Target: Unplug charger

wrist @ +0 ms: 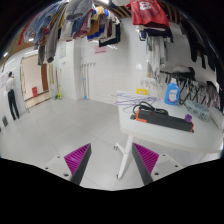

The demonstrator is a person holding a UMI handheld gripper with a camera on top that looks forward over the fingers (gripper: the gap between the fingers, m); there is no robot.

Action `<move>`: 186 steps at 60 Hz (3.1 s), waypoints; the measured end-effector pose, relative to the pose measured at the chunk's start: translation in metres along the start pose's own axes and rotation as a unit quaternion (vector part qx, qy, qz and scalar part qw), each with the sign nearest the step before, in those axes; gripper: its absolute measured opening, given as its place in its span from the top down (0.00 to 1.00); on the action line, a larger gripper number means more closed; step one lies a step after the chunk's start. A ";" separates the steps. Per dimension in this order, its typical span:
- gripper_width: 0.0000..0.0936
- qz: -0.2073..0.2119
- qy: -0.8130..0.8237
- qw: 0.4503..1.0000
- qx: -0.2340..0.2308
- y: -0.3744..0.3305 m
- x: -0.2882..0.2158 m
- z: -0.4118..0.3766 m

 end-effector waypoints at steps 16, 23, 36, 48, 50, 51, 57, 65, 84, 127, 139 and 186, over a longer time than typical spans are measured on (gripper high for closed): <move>0.09 0.015 -0.001 0.999 0.036 0.004 -0.017 0.039; 0.09 0.024 0.012 0.997 0.071 0.005 -0.027 0.077; 0.09 0.043 0.029 0.987 0.155 0.003 -0.042 0.174; 0.09 0.055 0.037 0.973 0.220 0.001 -0.046 0.251; 0.09 0.058 0.037 0.972 0.227 -0.001 -0.045 0.262; 0.08 0.059 0.037 0.971 0.230 -0.002 -0.046 0.266; 0.08 0.064 0.038 0.967 0.243 0.004 -0.045 0.290; 0.08 0.076 0.040 0.966 0.243 0.019 -0.045 0.311; 0.08 0.080 0.057 0.967 0.237 0.079 -0.035 0.349; 0.23 0.068 0.078 0.969 0.223 0.155 -0.022 0.391; 0.82 0.059 0.063 0.969 0.231 0.152 -0.020 0.397; 0.84 0.050 0.084 0.929 0.358 0.079 -0.062 0.593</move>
Point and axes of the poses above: the point between the fingertips, and its own axes, seen from behind it with the camera up: z to the right, x down, y forward, the way the camera looks, the point moved 3 cm from there along -y, backward, against the way the camera looks, and after that the axes turned 14 degrees about z, right-handed, at the moved point
